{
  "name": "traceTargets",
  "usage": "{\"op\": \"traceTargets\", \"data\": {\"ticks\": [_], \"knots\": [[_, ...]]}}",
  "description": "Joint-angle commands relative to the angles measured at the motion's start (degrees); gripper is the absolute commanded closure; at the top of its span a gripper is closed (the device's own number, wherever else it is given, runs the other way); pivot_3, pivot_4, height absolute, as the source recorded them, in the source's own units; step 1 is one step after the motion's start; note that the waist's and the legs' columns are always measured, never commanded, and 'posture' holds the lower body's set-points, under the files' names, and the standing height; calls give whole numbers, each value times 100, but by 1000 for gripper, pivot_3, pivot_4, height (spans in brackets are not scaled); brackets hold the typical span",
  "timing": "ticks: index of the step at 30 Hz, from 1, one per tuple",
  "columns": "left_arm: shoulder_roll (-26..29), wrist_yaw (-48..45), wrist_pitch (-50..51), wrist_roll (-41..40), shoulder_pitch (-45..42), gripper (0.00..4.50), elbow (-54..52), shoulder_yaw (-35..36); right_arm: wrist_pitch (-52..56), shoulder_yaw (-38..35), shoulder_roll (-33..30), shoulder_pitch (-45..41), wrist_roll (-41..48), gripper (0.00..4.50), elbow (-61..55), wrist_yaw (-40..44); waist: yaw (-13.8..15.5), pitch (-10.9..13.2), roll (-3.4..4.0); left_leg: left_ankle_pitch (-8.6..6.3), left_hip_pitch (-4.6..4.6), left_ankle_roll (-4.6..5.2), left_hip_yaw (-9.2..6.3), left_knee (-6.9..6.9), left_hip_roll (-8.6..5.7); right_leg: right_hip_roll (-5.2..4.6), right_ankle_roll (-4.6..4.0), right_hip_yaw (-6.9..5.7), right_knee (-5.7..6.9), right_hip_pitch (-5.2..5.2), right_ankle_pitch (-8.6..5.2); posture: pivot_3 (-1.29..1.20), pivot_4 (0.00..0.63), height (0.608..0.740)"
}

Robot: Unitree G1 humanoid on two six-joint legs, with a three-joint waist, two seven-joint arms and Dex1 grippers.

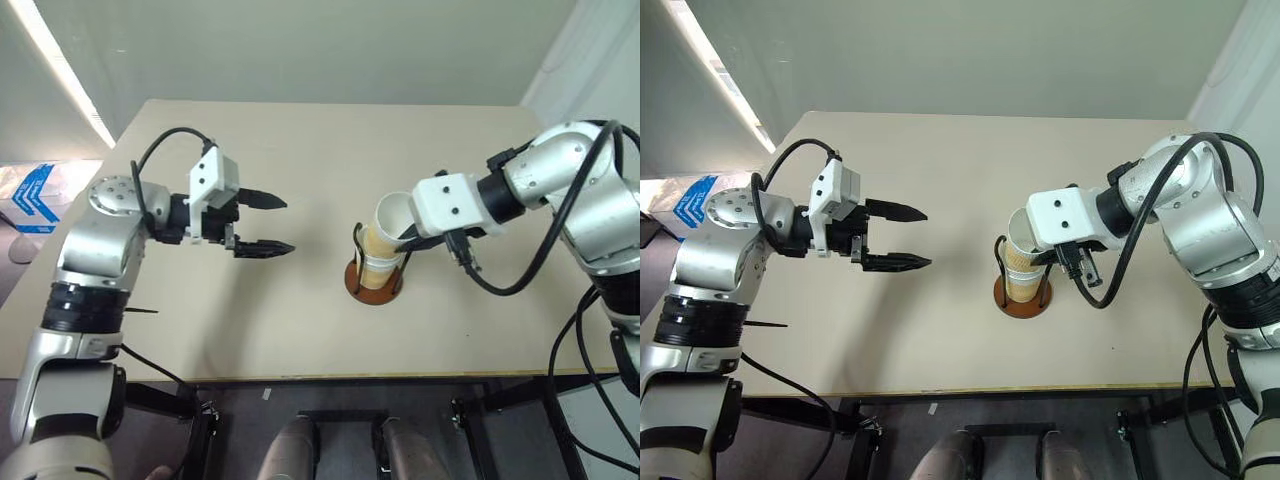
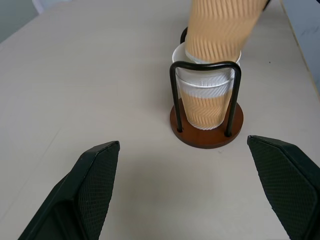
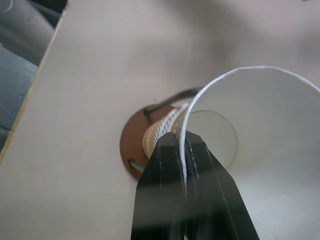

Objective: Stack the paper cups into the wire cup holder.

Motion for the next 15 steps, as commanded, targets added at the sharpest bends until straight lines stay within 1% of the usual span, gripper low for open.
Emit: {"op": "traceTargets", "data": {"ticks": [1, 5, 6, 7, 9, 11, 13, 15], "knots": [[9, -2, -55, 41, -152, 0, -107, -2, -71, 44, 48, -15, -196, 3933, -26, -45, 0, 0, 0, 0, 0, 0, 0, 0, 0, 0, -1, 0, 0, 0, 0, 0, 150, 740], [22, 4, -27, 61, -133, 0, -146, 12, 214, -286, 358, -174, -153, 2661, 230, -479, -7, 0, 0, 2, 1, -2, 0, 0, 0, 0, -3, 1, 2, -2, 2, 0, 150, 740], [33, 7, -21, 63, -117, 0, -163, 20, 275, -366, 399, -206, -144, 2281, 285, -565, -7, 0, 0, 3, 1, -4, -1, -1, 0, 0, -4, 1, 4, -3, 2, 0, 150, 740], [51, 28, -3, 75, -101, 0, -177, 30, 390, -543, 413, -251, -95, 1985, 402, -700, -5, 0, 0, 3, 1, -5, -1, -2, 0, 0, -4, 1, 5, -3, 3, 0, 150, 740], [70, 137, 52, 99, -68, 0, -196, 77, 754, -978, 377, -270, 111, 1251, 567, -911, 13, 0, 0, 5, 0, -6, -2, -3, 0, 0, -5, 0, 5, -4, 3, 0, 150, 740], [75, 224, 105, 90, -36, 0, -222, 128, 1060, -1261, 332, -230, 298, 615, 592, -1026, 26, 0, 0, 5, -2, -7, -1, -3, -1, -1, -5, -1, 1, -3, 3, 0, 150, 740], [92, 414, 234, 52, 33, 0, -213, 257, 1494, -1872, 195, 59, 524, 615, 700, -1316, 24, 0, 0, 5, -2, -7, -1, -5, -1, -1, -5, -1, -6, -1, 3, 0, 150, 740], [127, 665, 409, -2, 177, 0, -246, 443, 1945, -2595, 83, 544, 740, 615, 789, -1682, 35, -7, -13, 7, -1, -10, 0, -13, -2, -1, -5, -1, -13, 3, 3, 0, 150, 740]]}}
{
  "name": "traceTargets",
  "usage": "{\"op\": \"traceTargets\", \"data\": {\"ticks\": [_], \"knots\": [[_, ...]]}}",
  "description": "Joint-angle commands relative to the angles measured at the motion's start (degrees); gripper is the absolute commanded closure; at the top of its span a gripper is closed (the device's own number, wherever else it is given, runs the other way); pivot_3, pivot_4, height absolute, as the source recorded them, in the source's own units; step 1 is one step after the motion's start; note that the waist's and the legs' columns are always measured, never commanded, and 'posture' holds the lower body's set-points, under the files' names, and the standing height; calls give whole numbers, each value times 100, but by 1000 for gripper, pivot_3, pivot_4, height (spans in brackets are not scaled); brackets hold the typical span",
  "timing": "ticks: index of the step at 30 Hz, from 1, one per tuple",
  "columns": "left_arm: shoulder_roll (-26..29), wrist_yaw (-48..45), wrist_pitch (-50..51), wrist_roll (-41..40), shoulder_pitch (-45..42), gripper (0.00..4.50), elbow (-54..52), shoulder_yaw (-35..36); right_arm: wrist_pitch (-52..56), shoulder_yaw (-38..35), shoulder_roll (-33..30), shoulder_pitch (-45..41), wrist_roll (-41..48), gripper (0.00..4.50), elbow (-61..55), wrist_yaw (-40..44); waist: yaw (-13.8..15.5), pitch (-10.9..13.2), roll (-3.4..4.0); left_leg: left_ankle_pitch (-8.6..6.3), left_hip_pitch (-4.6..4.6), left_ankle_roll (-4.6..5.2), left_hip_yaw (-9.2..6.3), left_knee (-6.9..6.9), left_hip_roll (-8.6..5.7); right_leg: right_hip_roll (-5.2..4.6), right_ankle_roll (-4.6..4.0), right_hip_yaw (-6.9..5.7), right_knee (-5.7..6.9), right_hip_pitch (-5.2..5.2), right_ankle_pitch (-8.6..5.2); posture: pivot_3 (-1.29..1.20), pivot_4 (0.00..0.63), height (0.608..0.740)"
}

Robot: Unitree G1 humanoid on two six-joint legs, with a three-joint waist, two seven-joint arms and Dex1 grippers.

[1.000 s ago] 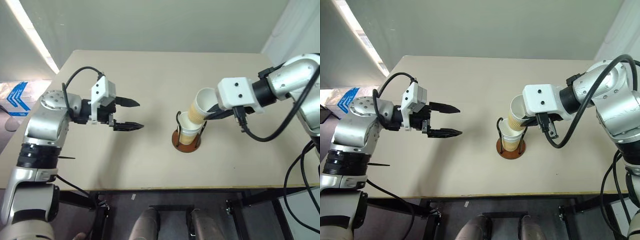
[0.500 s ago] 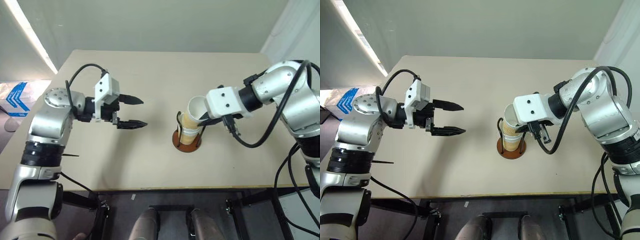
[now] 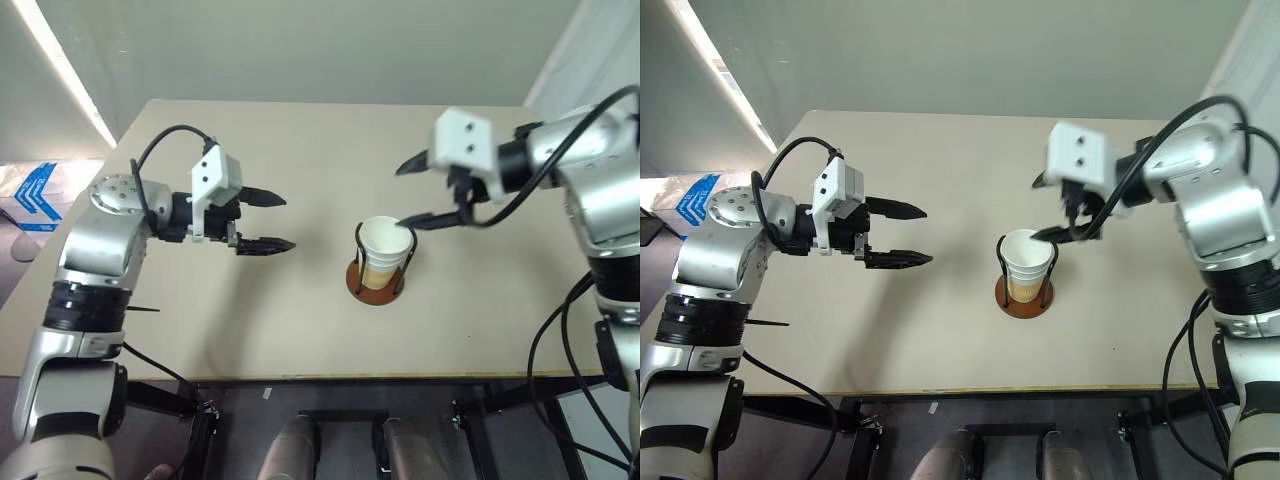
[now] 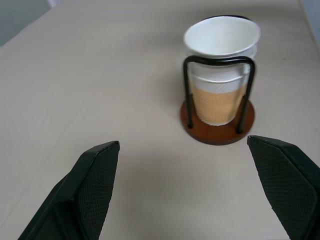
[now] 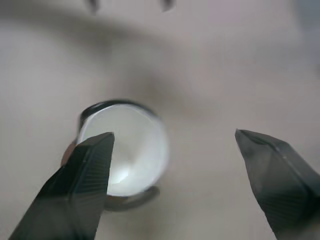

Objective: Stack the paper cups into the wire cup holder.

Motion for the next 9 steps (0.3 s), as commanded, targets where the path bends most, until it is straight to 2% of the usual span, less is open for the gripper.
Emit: {"op": "traceTargets", "data": {"ticks": [1, 5, 9], "knots": [[136, 424, 321, -128, 217, 0, -264, 469, 735, -1279, -276, 673, 403, 615, 88, -630, 11, -5, -9, 3, 4, -6, -1, -3, 1, 0, 0, -2, -1, 7, 0, 0, 150, 740], [250, 686, 668, -309, 655, 0, -672, 765, 954, -2026, -186, 1521, 517, 615, 107, -1399, 5, -2, -7, 17, 5, -31, 4, -8, 1, -1, 2, 1, 2, 1, 0, 0, 150, 740], [291, 993, 954, -483, 1062, 0, -1085, 1055, 934, -2379, 100, 2064, 556, 615, 369, -2145, -12, -2, -6, 14, 22, -24, 5, -39, 2, 1, 8, 5, 6, -2, 3, 0, 150, 740]]}}
